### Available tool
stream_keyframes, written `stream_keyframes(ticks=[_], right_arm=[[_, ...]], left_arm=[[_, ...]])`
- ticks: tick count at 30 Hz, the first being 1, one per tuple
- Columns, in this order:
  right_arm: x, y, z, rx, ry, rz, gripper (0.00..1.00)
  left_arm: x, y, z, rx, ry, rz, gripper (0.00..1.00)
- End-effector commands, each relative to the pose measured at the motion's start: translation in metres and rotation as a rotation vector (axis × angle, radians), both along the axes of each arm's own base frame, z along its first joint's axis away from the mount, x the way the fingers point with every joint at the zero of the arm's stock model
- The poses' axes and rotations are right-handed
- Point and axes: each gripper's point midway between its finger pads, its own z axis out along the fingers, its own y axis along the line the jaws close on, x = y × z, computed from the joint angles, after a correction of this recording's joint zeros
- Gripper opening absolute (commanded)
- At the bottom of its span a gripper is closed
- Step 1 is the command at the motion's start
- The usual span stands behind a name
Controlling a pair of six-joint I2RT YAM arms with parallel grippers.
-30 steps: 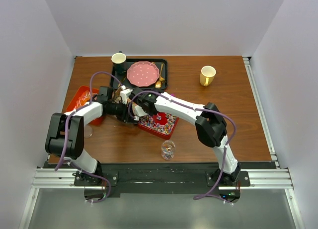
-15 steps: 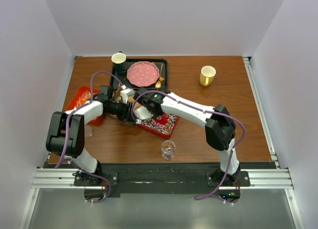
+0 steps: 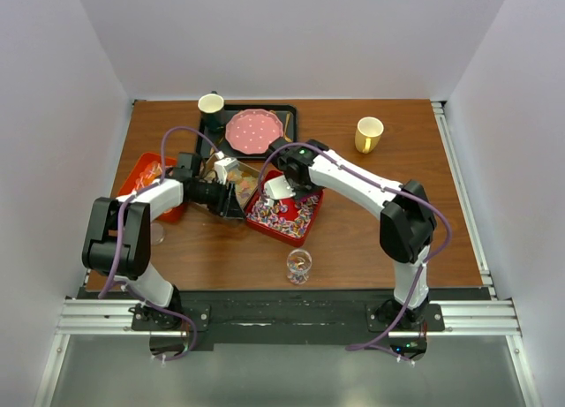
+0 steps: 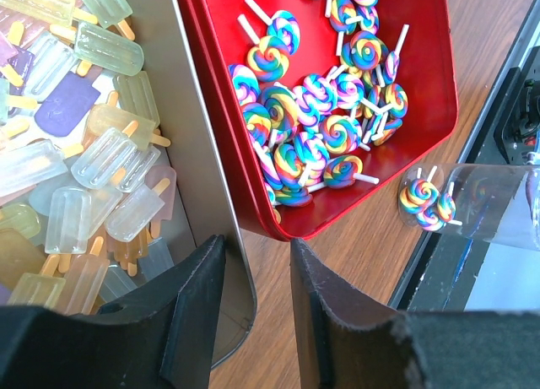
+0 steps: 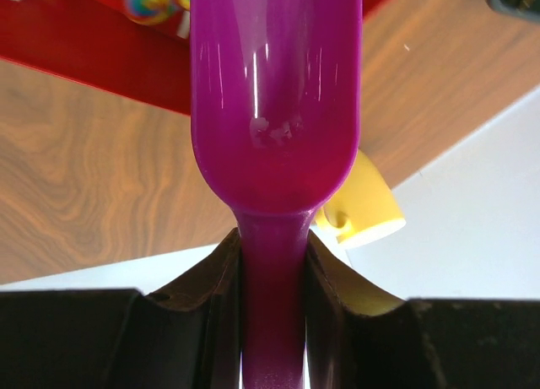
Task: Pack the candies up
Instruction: Scoop the fake candies from the storage box.
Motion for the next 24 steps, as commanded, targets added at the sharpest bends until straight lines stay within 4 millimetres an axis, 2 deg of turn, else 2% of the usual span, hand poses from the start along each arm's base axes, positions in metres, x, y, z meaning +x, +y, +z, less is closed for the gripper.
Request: stream_keyframes(ticks=[1, 9, 24], right_arm=[[-0.012, -0.003, 0.008, 0.023, 0.023, -0.001, 0.0], [-0.015, -0.006, -0.011, -0.009, 0.051, -0.024, 0.0], [-0.032, 0.02, -0.04, 0.015, 0.141, -0.053, 0.0]], left_arm=[[0.006, -0.006, 0.006, -0.025, -0.04, -0.03, 0.41], [0.006, -0.006, 0.006, -0.033, -0.04, -0.03, 0.41], [0.005, -0.009, 0.003, -0.048, -0.018, -0.034, 0.41]])
